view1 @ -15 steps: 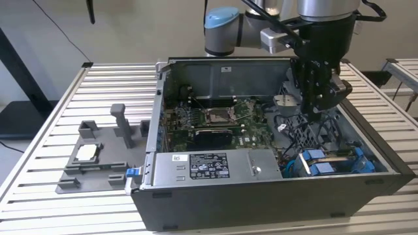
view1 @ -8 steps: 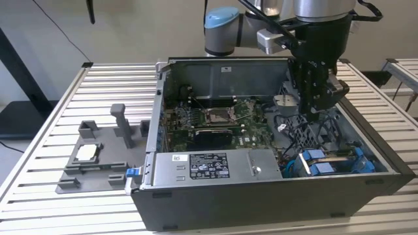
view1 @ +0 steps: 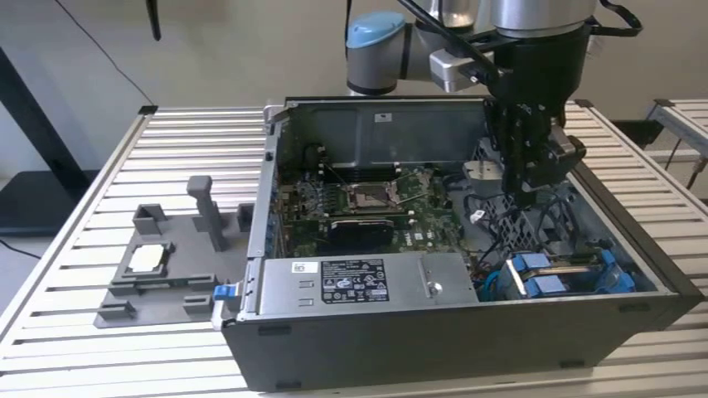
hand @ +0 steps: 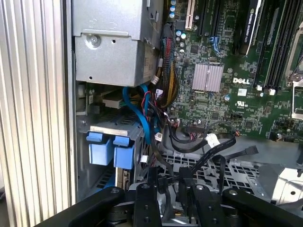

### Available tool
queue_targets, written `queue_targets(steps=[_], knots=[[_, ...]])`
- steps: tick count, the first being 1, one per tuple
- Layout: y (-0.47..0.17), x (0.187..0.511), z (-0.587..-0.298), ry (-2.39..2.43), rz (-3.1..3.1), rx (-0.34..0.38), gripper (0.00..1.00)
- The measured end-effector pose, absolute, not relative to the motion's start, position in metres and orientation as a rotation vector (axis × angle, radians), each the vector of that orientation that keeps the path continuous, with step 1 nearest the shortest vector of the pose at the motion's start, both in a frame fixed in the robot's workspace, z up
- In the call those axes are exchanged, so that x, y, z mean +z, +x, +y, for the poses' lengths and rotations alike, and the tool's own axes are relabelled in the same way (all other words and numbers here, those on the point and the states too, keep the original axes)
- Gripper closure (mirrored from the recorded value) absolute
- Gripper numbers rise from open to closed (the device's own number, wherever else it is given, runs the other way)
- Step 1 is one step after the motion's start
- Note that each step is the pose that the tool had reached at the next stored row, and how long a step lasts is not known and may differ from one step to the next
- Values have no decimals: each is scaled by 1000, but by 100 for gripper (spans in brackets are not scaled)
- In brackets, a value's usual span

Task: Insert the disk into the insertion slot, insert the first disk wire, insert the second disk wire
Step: 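Insert the second disk wire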

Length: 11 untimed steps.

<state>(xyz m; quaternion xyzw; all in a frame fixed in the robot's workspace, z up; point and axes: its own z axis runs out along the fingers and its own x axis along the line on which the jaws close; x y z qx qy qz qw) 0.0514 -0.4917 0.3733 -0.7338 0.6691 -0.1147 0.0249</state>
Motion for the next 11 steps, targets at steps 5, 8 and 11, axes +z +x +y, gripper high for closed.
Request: queue_targets(steps=[5, 8, 11], knots=[[51, 373, -492, -2271, 2070, -358, 67], [51, 373, -492, -2274, 2072, -366, 67], [51, 372, -492, -2274, 2071, -374, 69]])
